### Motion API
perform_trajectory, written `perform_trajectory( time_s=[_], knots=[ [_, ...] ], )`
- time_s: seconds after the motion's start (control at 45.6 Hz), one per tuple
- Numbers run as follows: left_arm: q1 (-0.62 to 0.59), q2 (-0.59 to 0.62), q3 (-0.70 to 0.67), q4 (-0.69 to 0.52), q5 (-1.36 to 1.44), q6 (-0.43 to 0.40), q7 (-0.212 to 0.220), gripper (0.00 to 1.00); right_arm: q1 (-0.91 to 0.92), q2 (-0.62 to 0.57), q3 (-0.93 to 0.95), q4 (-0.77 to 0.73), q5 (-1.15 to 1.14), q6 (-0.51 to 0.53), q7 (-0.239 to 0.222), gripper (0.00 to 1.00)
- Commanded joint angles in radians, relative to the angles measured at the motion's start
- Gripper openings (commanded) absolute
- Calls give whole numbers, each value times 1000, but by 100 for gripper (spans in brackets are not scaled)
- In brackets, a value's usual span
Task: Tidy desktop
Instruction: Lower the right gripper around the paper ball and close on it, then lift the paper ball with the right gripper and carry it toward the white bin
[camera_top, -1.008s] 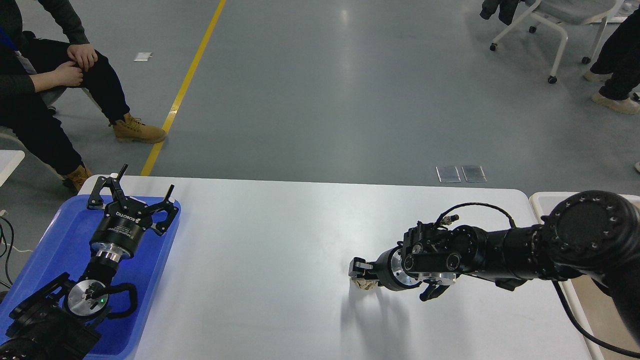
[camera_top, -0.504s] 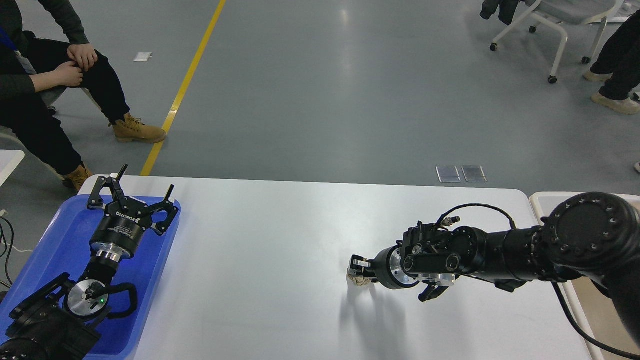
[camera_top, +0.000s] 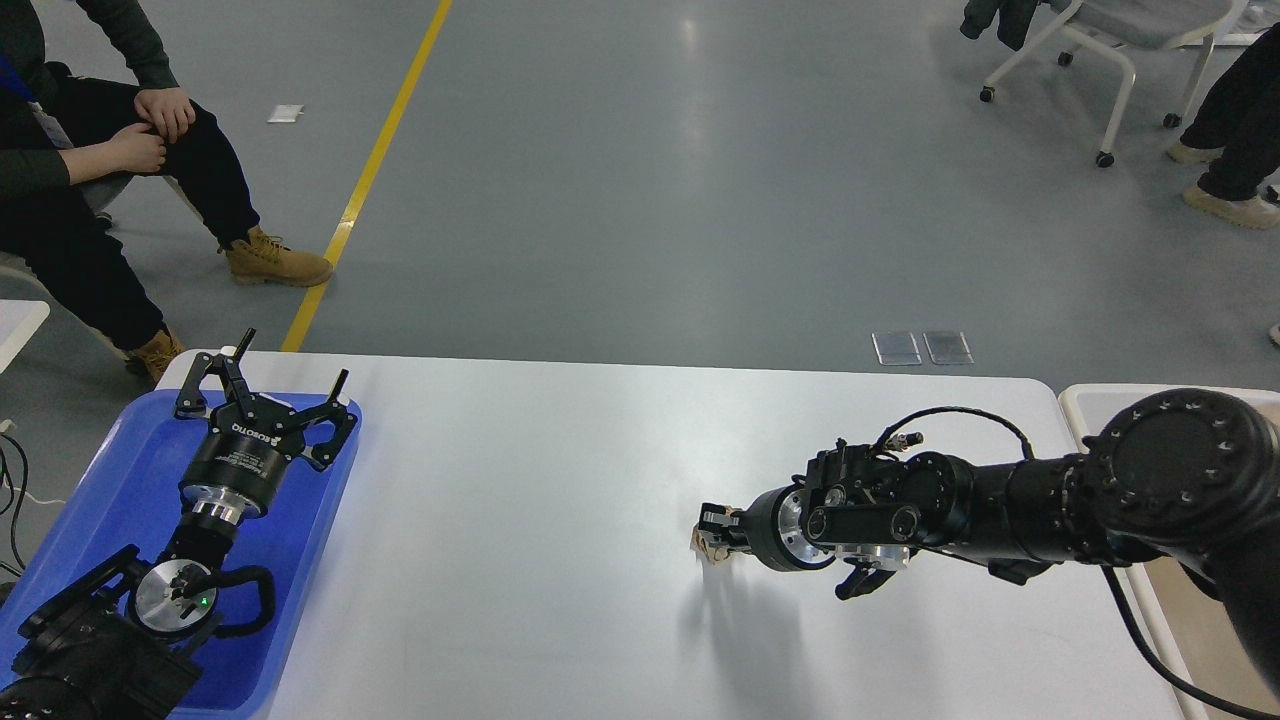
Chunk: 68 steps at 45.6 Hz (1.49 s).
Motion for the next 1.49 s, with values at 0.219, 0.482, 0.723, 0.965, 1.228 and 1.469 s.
perform_trajectory(
  time_s=[0.219,0.482,0.723,0.965,1.228,1.469],
  knots=[
    [-2,0,0,0,0,0,0,99,116,0,-15,95,5,25,9,0],
    [-2,0,0,0,0,0,0,99,436,-113,-151,371,2,117,9,0],
    [-2,0,2,0,0,-1,0,99,784,-287,-271,557,-7,285,7,0],
    [0,0,0,0,0,-1,0,99,1034,-357,-354,585,-27,515,6,0],
    [0,0,0,0,0,-1,0,99,1191,-385,-383,574,-36,644,1,0],
    [0,0,0,0,0,-1,0,99,1277,-535,-442,511,-81,657,-5,0]
  ],
)
